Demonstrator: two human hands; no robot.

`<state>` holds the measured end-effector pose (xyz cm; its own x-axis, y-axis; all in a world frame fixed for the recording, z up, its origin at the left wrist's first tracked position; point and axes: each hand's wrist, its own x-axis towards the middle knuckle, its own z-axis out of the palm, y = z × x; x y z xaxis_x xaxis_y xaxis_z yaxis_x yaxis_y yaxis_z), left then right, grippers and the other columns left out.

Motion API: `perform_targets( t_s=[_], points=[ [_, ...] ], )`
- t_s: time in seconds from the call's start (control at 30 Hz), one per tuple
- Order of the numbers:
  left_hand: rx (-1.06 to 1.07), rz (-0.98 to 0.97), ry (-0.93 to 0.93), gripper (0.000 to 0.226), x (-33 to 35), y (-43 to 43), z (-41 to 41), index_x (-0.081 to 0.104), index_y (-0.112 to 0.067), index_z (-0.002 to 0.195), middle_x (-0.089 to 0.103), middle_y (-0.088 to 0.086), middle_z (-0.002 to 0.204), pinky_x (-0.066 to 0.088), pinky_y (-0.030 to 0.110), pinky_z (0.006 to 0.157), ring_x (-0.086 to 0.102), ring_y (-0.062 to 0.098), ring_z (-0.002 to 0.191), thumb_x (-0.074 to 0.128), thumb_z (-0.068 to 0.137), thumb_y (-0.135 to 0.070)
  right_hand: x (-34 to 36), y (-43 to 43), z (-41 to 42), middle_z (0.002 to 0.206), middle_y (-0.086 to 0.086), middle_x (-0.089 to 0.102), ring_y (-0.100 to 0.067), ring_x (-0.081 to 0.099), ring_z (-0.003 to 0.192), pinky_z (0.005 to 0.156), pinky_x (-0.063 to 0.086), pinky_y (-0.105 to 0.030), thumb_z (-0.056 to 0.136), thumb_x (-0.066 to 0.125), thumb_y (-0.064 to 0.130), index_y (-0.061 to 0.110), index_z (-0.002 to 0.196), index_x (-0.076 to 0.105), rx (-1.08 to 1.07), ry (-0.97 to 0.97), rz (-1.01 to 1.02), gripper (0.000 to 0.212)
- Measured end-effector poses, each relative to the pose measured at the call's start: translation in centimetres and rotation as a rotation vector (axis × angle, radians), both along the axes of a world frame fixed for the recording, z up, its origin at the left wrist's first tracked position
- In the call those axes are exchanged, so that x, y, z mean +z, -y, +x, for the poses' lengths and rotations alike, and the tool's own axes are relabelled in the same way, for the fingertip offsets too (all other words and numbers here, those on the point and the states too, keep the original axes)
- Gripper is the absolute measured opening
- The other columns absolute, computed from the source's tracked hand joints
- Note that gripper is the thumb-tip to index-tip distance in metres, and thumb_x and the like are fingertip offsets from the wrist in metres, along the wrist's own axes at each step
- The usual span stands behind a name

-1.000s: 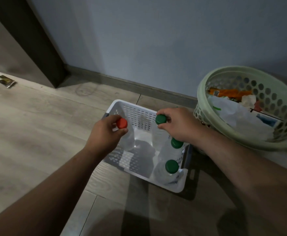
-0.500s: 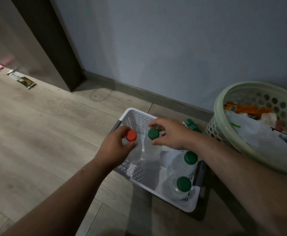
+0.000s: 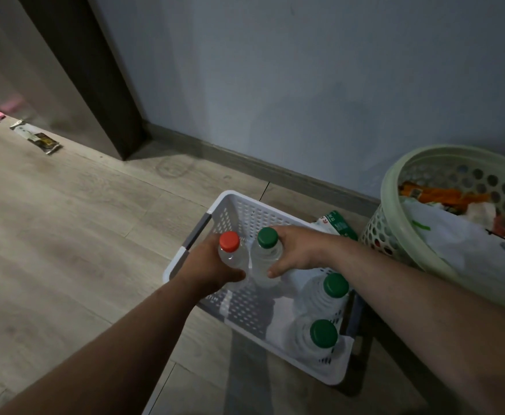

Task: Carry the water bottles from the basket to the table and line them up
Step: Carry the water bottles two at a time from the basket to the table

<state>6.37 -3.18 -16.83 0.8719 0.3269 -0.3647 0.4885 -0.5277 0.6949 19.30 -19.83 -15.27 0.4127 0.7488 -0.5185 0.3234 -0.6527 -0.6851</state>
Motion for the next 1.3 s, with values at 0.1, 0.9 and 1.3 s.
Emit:
perform_targets(
  t_s=[0.1,0.9,1.3],
  points=[
    [0.019,0.049,0.003,0.050,0.8,0.1,-0.2,0.061,-0.023,0.109,0.069,-0.003,0.108,0.050,0.035,0.093,0.063,0.015,0.104,0.087,0.066,-0.021,0.1,0.3,0.0,0.104,0.014,0.071,-0.004,0.065,0.099,0.098,0.050,-0.040,0.065,0.086,0.023,0.037,0.104,0.064,-0.076,-0.027,0.065,0.047],
    [0.577,-0.337,0.518,0.057,22.0,-0.2,-6.6,0.060,-0.016,0.101,0.069,0.007,0.093,0.058,0.044,0.081,0.069,0.024,0.087,0.073,0.053,-0.045,21.9,-1.4,-6.7,0.084,0.005,0.072,-0.009,0.071,0.080,0.070,0.055,-0.024,0.066,0.075,0.028,0.024,0.094,0.061,-0.550,0.019,0.721,0.032],
    [0.504,-0.217,0.479,0.047,55.7,1.1,-20.2,0.063,-0.022,0.091,0.070,-0.002,0.080,0.052,0.020,0.064,0.068,0.011,0.074,0.069,0.054,-0.050,53.8,1.0,-19.5,0.082,0.012,0.072,-0.004,0.069,0.074,0.065,0.051,-0.017,0.059,0.072,0.042,0.024,0.088,0.063,-0.525,0.144,0.634,0.035]
  ],
)
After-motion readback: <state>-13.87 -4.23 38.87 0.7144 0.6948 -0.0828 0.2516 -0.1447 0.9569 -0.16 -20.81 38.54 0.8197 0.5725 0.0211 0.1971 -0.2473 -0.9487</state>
